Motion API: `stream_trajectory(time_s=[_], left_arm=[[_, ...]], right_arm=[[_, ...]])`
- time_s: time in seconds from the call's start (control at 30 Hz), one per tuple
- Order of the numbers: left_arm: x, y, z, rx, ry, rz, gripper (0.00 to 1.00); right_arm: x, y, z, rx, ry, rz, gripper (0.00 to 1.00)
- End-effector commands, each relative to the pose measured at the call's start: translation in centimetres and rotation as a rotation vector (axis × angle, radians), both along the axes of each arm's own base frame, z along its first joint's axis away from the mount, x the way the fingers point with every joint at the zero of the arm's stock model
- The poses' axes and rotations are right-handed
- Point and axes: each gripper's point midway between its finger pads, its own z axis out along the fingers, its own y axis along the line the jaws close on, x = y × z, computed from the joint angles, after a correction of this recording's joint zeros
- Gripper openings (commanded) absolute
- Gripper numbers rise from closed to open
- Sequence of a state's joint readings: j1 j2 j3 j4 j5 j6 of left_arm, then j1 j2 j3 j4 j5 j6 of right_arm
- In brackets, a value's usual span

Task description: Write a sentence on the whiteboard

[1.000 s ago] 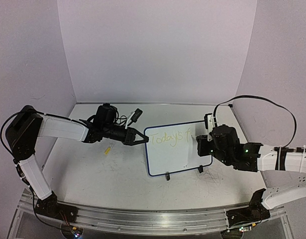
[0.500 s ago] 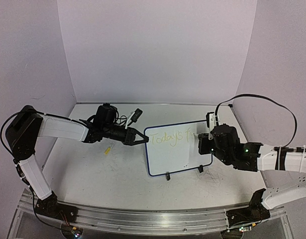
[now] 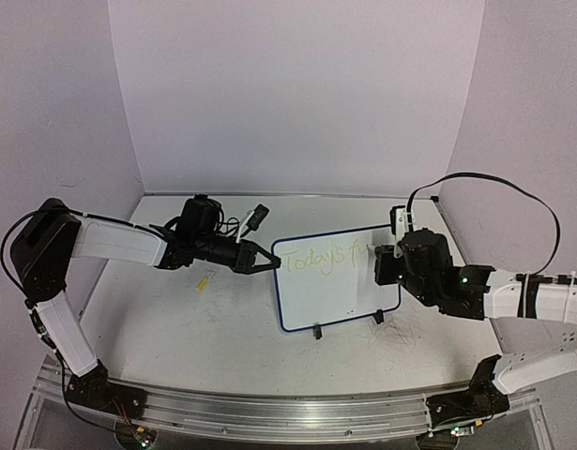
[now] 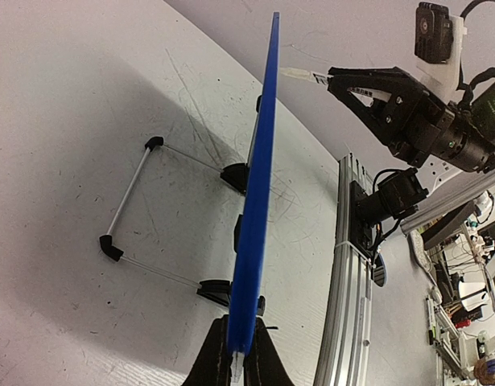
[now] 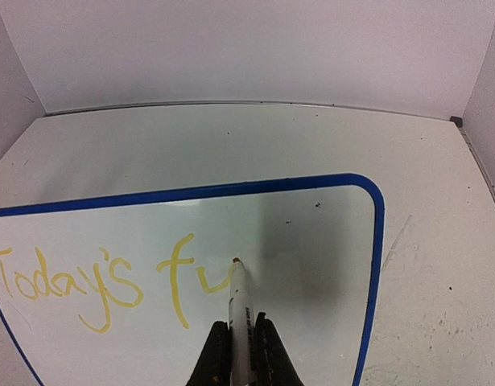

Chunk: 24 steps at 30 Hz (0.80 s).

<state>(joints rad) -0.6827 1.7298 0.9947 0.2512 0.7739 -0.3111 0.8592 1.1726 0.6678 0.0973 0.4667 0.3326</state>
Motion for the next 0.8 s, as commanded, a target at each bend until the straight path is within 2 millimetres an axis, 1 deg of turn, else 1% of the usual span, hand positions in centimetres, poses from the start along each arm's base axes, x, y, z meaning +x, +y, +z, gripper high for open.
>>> stream_trajectory(time_s=[0.0, 0.1, 0.3, 0.57, 0.7, 0.77], left_arm=[[0.5, 0.0, 0.7, 0.004, -0.015, 0.008, 0.0], [0.5, 0.0, 0.8, 0.004, -0.016, 0.008, 0.0], [0.5, 0.0, 0.9, 0.002, -0.017, 0.007, 0.0], [0.6, 0.0, 0.8, 0.004, -0.019, 0.009, 0.0], [0.6, 0.0, 0.9, 0.002, -0.019, 0.008, 0.0], [0.6, 0.0, 0.9, 0.003, -0.019, 0.008, 0.0]], right_arm=[[1.1, 0.2, 2.1, 0.031, -0.05, -0.022, 0.0], [0.8, 0.3, 1.6, 0.03, -0.035, -0.009, 0.0], [-0.2, 0.0, -0.6, 0.024, 0.022, 0.012, 0.0], [-0.9, -0.7, -1.9, 0.012, 0.058, 0.008, 0.0], [-1.0, -0.8, -2.1, 0.009, 0.062, 0.008, 0.0], [-0.9, -1.1, -1.8, 0.004, 0.052, -0.004, 0.0]])
